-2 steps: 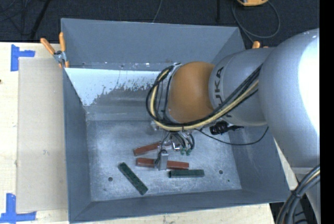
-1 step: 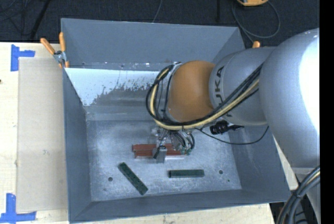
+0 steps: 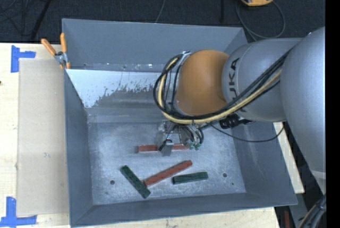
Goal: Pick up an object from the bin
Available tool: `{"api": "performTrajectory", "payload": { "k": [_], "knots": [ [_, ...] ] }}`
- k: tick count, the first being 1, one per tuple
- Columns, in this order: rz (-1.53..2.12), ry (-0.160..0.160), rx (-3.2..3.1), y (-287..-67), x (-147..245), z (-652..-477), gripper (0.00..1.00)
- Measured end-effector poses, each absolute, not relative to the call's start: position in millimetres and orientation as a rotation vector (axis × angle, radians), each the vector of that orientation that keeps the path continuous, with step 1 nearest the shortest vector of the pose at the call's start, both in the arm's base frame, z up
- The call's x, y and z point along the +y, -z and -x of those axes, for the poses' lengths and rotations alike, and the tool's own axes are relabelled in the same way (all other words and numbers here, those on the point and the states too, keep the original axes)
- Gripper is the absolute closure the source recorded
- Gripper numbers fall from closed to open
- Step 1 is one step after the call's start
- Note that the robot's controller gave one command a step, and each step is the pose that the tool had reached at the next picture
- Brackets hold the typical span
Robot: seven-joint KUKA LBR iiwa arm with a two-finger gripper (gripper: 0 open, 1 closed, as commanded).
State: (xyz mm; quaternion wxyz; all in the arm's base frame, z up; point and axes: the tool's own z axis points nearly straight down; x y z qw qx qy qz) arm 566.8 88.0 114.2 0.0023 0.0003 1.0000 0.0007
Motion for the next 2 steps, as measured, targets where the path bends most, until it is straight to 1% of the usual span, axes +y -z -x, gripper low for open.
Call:
{"api": "performTrajectory", "payload": {
  "k": [1,2],
  "knots": [
    [-0.003,-0.003,3.136,-180,88,-568.1,1.0],
    [-0.004,-0.002,3.139,-200,88,-568.9,1.0]
  ]
}}
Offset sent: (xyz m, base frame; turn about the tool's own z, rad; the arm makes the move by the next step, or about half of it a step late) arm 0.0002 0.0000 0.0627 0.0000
